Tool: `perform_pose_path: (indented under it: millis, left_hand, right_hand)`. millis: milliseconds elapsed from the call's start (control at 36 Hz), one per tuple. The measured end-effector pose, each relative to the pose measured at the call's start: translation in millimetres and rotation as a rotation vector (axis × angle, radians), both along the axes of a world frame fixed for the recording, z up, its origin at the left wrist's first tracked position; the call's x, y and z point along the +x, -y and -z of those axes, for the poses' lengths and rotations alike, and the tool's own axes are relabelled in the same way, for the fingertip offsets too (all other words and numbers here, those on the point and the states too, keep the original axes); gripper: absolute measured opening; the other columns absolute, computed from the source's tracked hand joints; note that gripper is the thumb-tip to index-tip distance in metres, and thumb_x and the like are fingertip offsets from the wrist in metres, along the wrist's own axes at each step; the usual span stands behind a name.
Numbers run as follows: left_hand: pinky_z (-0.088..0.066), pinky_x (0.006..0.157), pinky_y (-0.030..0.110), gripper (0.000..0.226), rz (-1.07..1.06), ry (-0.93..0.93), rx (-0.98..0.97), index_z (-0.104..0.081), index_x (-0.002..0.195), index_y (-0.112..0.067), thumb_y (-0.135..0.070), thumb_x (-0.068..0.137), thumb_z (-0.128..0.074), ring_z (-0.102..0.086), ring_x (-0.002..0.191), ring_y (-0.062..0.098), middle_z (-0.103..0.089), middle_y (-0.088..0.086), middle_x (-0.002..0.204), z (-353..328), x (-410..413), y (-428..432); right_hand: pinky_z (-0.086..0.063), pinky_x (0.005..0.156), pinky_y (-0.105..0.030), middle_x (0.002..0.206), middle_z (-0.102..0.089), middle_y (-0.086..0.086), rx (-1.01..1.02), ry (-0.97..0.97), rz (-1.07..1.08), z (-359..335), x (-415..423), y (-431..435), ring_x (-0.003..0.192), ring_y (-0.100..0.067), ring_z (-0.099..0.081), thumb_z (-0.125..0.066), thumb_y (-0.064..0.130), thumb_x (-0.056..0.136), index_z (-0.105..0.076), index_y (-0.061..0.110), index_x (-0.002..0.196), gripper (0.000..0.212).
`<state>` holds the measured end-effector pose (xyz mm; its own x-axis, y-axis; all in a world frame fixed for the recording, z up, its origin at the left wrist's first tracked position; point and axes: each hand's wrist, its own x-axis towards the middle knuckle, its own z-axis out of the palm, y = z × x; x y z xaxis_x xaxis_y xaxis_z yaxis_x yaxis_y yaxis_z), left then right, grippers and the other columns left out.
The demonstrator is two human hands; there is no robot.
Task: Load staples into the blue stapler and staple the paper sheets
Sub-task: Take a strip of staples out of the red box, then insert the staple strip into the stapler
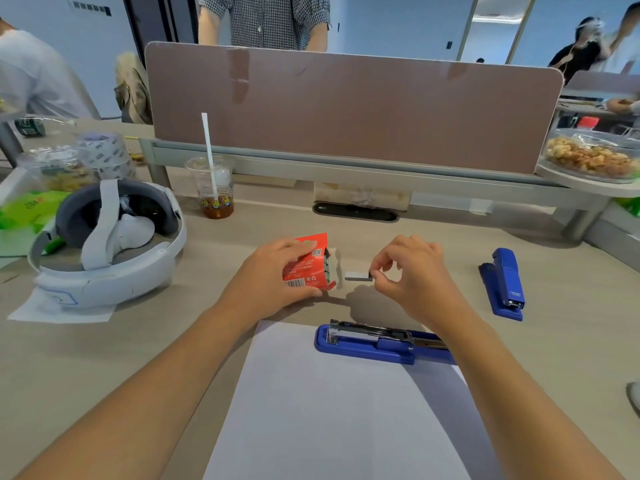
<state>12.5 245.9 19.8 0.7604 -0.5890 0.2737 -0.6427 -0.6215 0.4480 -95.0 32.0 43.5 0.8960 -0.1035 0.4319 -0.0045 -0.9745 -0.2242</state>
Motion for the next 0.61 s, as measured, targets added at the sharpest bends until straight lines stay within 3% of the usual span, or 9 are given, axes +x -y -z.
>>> perform_pose_path:
  millis: [139, 222, 306, 417, 500, 611]
  left_hand:
    - [-0.039, 0.108, 0.037, 0.083, -0.042, -0.014, 0.142, -0.038, 0.15, -0.033, -0.062, 0.079, -0.069, -0.041, 0.132, 0.018, -0.047, -0.005, 0.148, 10.4, 12.8, -0.5]
    - [-0.033, 0.108, 0.042, 0.076, -0.094, 0.07, 0.214, -0.04, 0.147, -0.04, -0.071, 0.08, -0.059, -0.037, 0.133, 0.019, -0.045, -0.01, 0.15, 15.3, 15.4, 1.9]
    - [-0.028, 0.107, 0.04, 0.06, -0.051, 0.173, 0.066, -0.051, 0.139, -0.043, -0.061, 0.083, -0.064, -0.035, 0.131, 0.016, -0.048, -0.014, 0.146, 5.0, 7.6, 11.5]
    - [-0.038, 0.103, 0.035, 0.053, 0.172, 0.223, -0.01, -0.056, 0.137, -0.037, -0.047, 0.086, -0.068, -0.048, 0.117, 0.01, -0.064, -0.012, 0.131, -9.5, -11.7, 33.6]
    - [-0.042, 0.099, 0.033, 0.049, 0.212, 0.235, -0.023, -0.059, 0.134, -0.035, -0.045, 0.087, -0.068, -0.051, 0.11, 0.01, -0.068, -0.013, 0.125, -5.4, -18.2, 48.2]
    - [-0.048, 0.091, 0.033, 0.028, 0.232, 0.281, -0.068, -0.074, 0.116, -0.028, -0.035, 0.09, -0.068, -0.058, 0.1, 0.01, -0.075, -0.01, 0.108, 1.3, -21.8, 57.8]
  right_hand:
    - [-0.028, 0.083, -0.029, 0.086, -0.057, 0.014, 0.125, -0.082, 0.029, 5.1, -0.6, 3.2, 0.083, -0.006, -0.046, -0.063, 0.031, 0.088, -0.067, 0.03, 0.084, 0.006]
    - [-0.032, 0.088, -0.032, 0.086, -0.059, 0.013, 0.176, -0.134, 0.051, 5.6, -1.5, 4.9, 0.083, -0.008, -0.05, -0.064, 0.029, 0.087, -0.067, 0.029, 0.082, 0.006]
    - [-0.041, 0.087, -0.031, 0.081, -0.062, 0.011, 0.308, -0.167, 0.052, 3.8, -3.2, 6.8, 0.079, -0.008, -0.055, -0.066, 0.024, 0.087, -0.067, 0.028, 0.078, 0.009]
    - [-0.046, 0.064, -0.015, 0.078, -0.069, 0.004, 0.533, -0.209, 0.057, -0.1, -4.3, 8.7, 0.075, -0.011, -0.061, -0.066, 0.015, 0.087, -0.07, 0.021, 0.078, 0.011]
    - [-0.047, 0.063, -0.017, 0.076, -0.07, 0.0, 0.612, -0.226, 0.066, 1.0, -3.6, 10.3, 0.071, -0.011, -0.061, -0.066, 0.015, 0.088, -0.073, 0.016, 0.081, 0.01]
    - [-0.05, 0.065, -0.02, 0.076, -0.07, -0.001, 0.639, -0.237, 0.076, 4.7, -3.4, 11.0, 0.071, -0.011, -0.06, -0.066, 0.015, 0.089, -0.073, 0.014, 0.083, 0.009]
